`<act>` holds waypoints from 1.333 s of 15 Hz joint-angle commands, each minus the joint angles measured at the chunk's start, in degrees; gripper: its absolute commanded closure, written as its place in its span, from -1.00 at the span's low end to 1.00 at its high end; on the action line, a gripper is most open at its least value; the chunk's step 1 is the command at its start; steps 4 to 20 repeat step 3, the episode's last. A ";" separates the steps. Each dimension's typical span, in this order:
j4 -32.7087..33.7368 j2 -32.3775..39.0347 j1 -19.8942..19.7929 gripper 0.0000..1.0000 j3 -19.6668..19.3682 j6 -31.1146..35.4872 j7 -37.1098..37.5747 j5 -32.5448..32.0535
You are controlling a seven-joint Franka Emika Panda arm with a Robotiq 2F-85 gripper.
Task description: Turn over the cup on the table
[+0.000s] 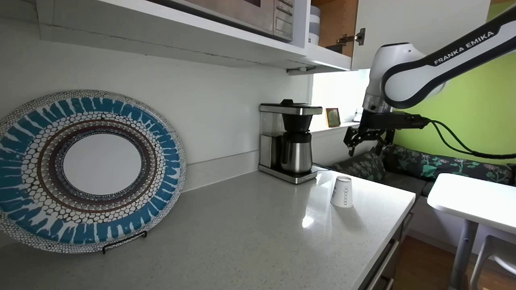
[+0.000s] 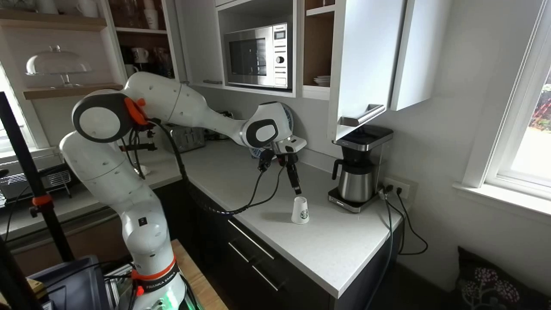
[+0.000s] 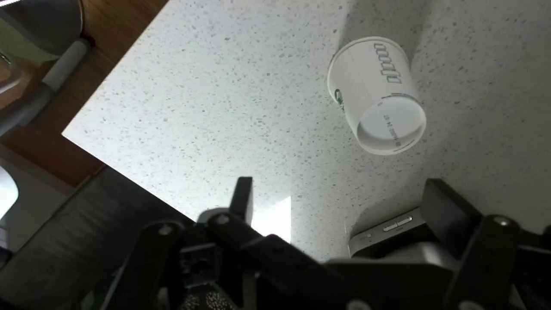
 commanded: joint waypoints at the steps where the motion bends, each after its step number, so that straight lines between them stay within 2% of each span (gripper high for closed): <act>1: 0.05 0.14 -2.05 -1.00 1.93 0.05 -0.59 0.76; 20: 0.06 0.27 -2.10 -1.00 2.03 0.05 -0.56 0.73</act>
